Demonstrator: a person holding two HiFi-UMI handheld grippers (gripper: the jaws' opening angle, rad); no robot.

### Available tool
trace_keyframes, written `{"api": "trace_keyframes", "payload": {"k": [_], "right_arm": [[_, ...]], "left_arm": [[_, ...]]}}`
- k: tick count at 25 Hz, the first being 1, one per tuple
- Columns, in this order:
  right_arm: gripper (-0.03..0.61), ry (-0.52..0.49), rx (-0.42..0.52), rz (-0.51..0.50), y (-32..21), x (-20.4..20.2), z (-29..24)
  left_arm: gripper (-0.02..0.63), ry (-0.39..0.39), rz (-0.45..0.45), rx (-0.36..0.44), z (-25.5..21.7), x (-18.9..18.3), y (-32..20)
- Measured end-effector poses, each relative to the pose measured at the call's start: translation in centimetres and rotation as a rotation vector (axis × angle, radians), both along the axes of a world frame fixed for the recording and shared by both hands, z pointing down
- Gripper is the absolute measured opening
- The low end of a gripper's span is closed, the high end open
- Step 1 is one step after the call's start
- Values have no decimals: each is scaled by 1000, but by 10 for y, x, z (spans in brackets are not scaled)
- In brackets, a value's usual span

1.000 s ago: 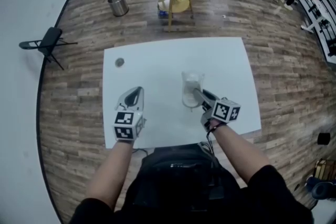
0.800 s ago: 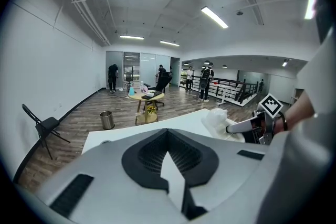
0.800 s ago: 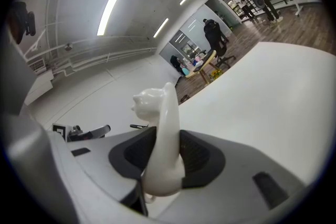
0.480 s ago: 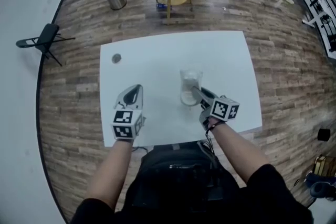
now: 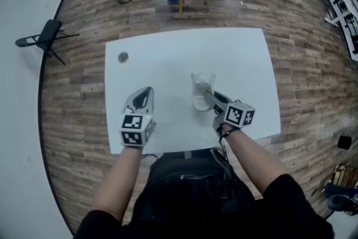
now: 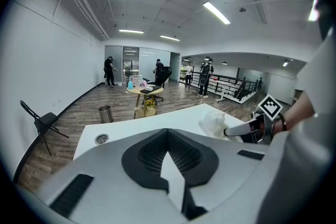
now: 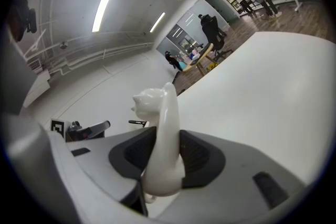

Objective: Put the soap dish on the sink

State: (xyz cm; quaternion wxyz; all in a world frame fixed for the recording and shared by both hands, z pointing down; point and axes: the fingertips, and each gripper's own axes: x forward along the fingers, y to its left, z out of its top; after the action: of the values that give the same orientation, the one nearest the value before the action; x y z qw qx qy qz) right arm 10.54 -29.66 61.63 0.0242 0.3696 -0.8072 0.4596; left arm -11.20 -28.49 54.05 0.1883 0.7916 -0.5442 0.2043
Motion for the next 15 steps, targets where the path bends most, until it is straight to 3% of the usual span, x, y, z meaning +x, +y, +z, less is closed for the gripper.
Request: {"api": "trace_keyframes", "payload": {"k": [15], "right_arm": [[144, 4, -53, 7, 4, 2, 25]], "left_arm": [[-11, 6, 8, -48, 22, 4, 2]]}}
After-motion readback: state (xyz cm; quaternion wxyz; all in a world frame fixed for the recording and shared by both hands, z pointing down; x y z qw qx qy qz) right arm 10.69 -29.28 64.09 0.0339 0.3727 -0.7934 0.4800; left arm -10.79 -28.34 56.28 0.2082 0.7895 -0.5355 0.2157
